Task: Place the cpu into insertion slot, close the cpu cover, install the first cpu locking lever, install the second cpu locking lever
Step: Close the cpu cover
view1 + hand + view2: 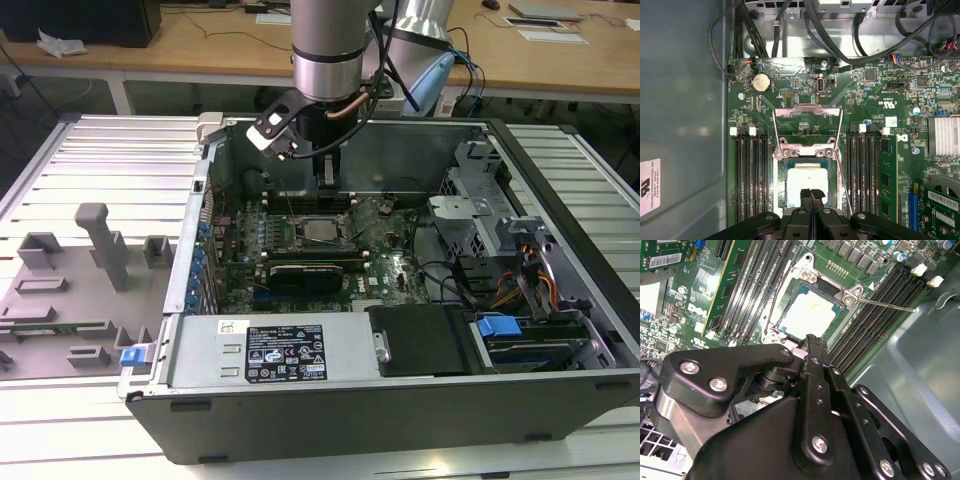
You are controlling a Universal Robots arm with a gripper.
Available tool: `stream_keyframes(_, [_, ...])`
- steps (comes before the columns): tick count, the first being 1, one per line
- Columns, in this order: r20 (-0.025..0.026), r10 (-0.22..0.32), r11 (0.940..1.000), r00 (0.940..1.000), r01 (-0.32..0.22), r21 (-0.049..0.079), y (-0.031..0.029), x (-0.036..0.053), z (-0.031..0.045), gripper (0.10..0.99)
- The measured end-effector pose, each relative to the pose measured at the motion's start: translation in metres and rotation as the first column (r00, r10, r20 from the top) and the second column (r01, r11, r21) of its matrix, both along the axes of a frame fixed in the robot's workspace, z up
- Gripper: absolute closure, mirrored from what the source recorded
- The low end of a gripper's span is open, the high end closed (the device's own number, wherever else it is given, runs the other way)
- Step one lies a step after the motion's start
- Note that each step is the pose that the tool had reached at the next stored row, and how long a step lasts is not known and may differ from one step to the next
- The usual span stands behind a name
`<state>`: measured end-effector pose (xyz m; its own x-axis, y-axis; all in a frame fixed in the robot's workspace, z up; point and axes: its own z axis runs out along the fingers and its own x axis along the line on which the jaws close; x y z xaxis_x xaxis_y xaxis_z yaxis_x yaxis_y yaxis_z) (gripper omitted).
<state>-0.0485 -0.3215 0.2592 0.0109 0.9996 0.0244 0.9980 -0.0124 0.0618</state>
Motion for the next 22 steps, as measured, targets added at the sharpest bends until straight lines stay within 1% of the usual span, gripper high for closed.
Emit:
stream_keyframes(5, [-0.0001,0.0,1.0,1.0,0.0,0.0,0.0,0.0,0.0001,0.98])
stream_keyframes(11, [-0.0001,0.0,1.0,1.0,0.0,0.0,0.0,0.0,0.0079,0.98])
stream_keyframes(19, [0.0,0.0,1.0,1.0,0.0,0.0,0.0,0.0,0.0094,0.98])
stream_keyframes(22, [0.0,0.0,1.0,1.0,0.0,0.0,0.0,0.0,0.0115,0.98])
